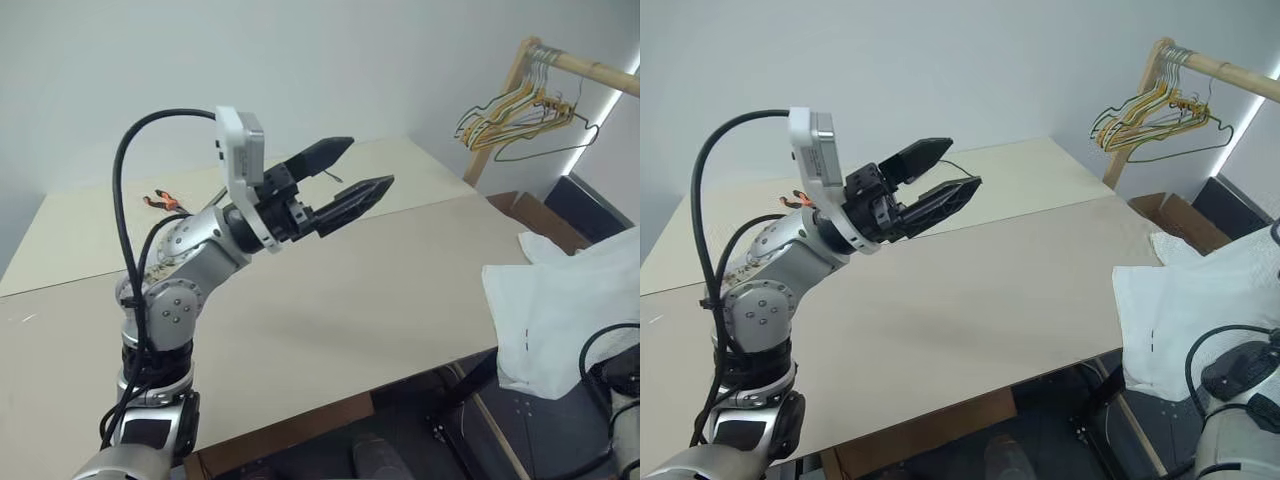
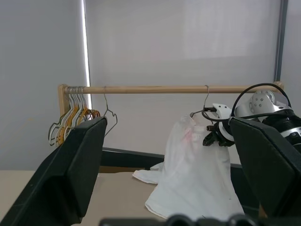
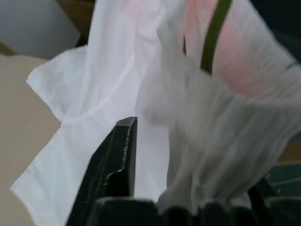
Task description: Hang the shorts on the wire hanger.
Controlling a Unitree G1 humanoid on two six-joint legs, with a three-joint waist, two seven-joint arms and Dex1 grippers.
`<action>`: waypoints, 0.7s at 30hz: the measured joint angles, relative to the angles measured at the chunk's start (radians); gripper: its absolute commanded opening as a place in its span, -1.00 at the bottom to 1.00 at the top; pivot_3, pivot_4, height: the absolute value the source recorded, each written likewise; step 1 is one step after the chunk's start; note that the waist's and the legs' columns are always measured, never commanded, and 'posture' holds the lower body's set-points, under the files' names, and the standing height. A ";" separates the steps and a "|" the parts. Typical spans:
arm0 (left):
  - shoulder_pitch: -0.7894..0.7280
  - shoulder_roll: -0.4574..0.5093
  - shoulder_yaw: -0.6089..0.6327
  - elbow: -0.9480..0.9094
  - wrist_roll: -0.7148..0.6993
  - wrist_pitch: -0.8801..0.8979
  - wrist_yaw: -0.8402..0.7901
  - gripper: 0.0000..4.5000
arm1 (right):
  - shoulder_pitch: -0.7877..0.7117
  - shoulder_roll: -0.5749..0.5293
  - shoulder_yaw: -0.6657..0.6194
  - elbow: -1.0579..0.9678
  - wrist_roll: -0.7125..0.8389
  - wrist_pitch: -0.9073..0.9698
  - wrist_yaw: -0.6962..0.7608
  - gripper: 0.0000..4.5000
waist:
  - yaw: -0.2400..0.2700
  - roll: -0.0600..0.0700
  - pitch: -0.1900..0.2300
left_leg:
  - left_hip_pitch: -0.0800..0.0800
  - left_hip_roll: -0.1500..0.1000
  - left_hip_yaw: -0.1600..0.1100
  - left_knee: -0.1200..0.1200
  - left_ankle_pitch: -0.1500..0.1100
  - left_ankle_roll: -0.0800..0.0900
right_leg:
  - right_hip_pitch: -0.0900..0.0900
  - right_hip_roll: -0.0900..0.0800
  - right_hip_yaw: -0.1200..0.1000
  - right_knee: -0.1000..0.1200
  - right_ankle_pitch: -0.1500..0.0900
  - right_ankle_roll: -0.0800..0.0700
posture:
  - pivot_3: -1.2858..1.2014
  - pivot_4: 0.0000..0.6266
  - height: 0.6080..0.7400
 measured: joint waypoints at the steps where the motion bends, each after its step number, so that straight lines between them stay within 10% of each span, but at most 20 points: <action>1: 0.000 0.002 0.000 0.000 0.000 0.000 0.000 1.00 | 0.017 0.004 0.019 -0.027 -0.011 -0.034 -0.002 0.47 | 0.001 0.000 0.000 | 0.000 0.000 0.000 0.000 0.000 0.000 | 0.000 0.000 0.000 0.000 0.000 0.001 | -0.16 -1.00 1.00; 5: 0.000 0.008 0.000 -0.001 0.002 -0.001 0.004 1.00 | 0.144 0.020 0.129 -0.144 -0.077 -0.292 -0.042 0.99 | 0.004 0.000 0.000 | 0.000 0.000 0.000 0.000 0.000 0.000 | 0.000 0.000 0.000 0.000 -0.002 0.004 | -0.16 -1.00 1.00; 13: 0.034 0.030 0.002 0.000 0.048 -0.041 0.020 1.00 | 0.305 0.133 0.241 -0.369 -0.201 -0.839 -0.179 0.99 | -0.001 0.003 0.000 | 0.003 0.001 0.001 -0.001 0.000 0.000 | 0.000 0.001 0.004 0.002 -0.002 0.005 | -0.15 -1.00 1.00; 21: 0.249 0.190 0.037 -0.035 0.165 -0.121 -0.050 1.00 | 0.423 0.126 0.501 -0.762 0.230 -0.879 0.454 0.99 | 0.012 -0.012 0.003 | 0.007 0.009 0.000 0.001 0.000 0.000 | 0.001 0.009 0.008 0.004 0.000 0.003 | -0.06 -1.00 1.00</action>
